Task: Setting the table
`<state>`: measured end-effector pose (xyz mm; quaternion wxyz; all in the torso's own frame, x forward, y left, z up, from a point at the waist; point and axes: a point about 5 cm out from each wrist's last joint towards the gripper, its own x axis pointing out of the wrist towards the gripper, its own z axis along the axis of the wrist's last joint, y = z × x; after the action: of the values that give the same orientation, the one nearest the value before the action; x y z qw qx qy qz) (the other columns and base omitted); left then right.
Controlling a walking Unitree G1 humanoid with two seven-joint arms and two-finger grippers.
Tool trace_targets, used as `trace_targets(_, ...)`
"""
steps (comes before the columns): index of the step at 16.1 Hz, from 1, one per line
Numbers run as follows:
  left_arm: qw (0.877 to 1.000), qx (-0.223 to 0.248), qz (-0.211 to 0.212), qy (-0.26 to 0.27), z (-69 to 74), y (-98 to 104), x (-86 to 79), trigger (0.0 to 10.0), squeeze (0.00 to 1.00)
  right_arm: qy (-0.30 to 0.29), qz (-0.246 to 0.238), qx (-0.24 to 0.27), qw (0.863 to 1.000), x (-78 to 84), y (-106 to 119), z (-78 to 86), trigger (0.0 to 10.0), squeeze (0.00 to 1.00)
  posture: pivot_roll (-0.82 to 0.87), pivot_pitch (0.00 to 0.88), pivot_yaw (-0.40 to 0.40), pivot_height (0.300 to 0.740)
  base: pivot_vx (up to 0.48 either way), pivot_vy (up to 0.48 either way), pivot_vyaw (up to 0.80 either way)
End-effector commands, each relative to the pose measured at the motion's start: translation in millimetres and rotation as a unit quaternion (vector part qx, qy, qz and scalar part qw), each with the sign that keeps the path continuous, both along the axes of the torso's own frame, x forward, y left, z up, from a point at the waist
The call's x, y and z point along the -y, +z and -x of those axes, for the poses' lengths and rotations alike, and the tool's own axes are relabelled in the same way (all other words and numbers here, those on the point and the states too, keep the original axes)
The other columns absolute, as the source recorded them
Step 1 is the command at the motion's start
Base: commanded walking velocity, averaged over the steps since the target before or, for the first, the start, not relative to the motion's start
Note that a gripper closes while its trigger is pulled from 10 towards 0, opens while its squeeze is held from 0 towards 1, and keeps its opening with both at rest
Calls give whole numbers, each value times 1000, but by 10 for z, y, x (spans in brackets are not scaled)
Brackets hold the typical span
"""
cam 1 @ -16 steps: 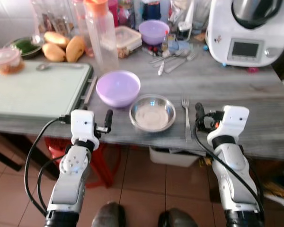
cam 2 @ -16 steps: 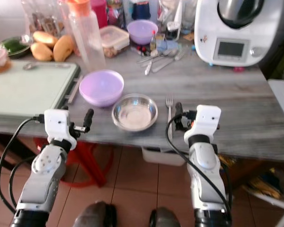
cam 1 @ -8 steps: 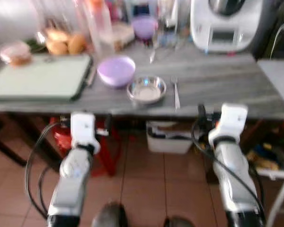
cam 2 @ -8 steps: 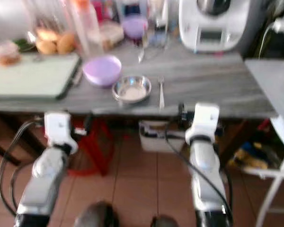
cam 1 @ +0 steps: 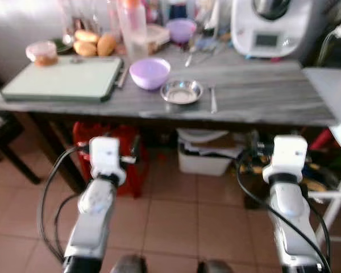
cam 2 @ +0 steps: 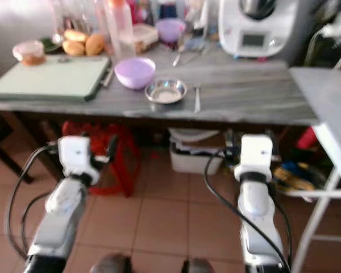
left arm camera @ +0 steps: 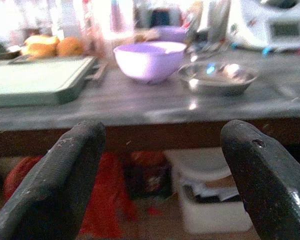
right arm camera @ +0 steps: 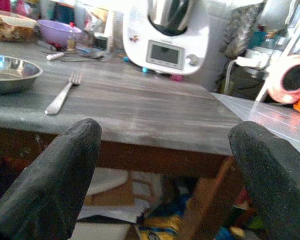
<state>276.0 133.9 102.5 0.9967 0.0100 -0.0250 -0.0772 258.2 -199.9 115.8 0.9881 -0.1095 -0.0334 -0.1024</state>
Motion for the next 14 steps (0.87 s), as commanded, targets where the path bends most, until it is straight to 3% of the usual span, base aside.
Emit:
trace_targets(1, 1000, 21, -3, 2, -39, 62, -64, 10000, 0, 14, -1, 12, 1000, -78, 52, -28, 10000, 0, -32, 0, -29, 719, 0, 0, 0)
trace_targets(2, 1000, 16, 3, 20, -23, 32, -126, 10000, 0, 20, -8, -3, 1000, -89, -25, 17, 10000, 0, -27, 0, -24, 719, 0, 0, 0)
trace_targets(4, 999, 11, -7, 35, 32, 16, -180, 10000, 0, 16, 29, -10, 999, -79, -63, 53, 10000, 0, -26, 0, -13, 719, 0, 0, 0)
trace_targets(6, 999, 2, 1, 46, 127, -21, -243, 10000, 0, 33, 3, 1, 999, -93, -45, 77, 10000, 0, -30, 0, -10, 719, 0, 0, 0)
trace_targets(9, 999, -9, 9, 34, 112, -52, -140, 10000, 0, 54, -46, -13, 997, -176, -68, 52, 10000, 0, -41, 0, -7, 719, 0, 0, 0)
trace_targets(12, 998, -30, 15, 47, 58, -66, -107, 10000, 0, 55, -54, -13, 997, -185, -63, 74, 10000, 0, -48, 0, -2, 719, 0, 0, 0)
trace_targets(14, 998, -37, 11, 45, 100, -91, -143, 10000, 0, 62, -64, -25, 996, -172, -109, 116, 10000, 0, -50, 0, -9, 719, 0, 0, 0)
